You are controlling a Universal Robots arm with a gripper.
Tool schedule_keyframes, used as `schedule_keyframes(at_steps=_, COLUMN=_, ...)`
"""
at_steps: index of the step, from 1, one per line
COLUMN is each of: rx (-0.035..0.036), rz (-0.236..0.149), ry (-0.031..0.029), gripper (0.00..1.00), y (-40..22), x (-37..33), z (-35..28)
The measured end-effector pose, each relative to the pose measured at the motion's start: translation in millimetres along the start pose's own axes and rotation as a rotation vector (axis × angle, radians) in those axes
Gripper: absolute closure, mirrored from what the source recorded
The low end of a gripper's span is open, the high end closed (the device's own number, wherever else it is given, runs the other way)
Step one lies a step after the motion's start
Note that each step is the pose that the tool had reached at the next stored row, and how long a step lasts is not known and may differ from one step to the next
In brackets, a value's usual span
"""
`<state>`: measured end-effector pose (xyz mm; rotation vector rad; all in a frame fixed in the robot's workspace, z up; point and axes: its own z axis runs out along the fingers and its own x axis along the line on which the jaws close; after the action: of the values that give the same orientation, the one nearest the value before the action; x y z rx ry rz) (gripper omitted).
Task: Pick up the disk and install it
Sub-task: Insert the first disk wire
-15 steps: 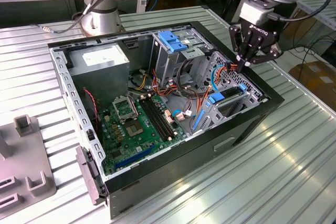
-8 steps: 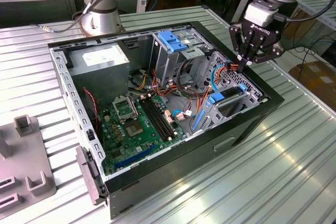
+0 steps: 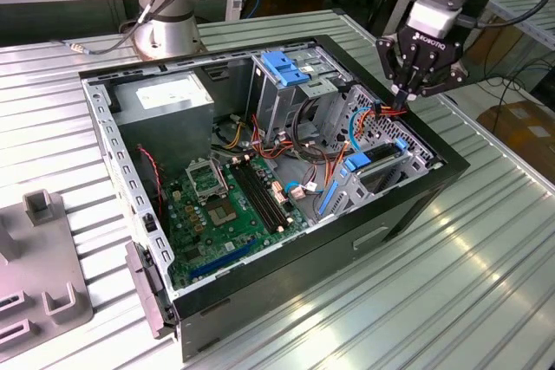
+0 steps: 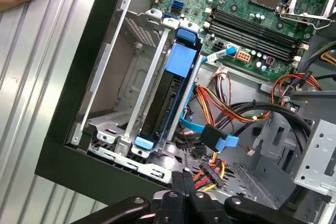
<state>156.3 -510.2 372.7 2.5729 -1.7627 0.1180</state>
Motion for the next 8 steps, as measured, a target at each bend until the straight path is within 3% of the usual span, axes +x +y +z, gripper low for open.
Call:
schedule_keyframes(at_steps=2, rx=-0.0012, rz=-0.012, ry=0.0052, gripper=0.90, y=-0.7, x=-0.9, z=-1.5)
schedule_keyframes(at_steps=6, rx=0.0052, rz=-0.096, ry=0.0031, gripper=0.89, y=-2.2, x=-0.4, z=-1.4)
schedule_keyframes(at_steps=8, rx=0.0082, rz=-0.136, ry=0.0022, gripper=0.76, y=-3.2, x=0.0, z=-1.2)
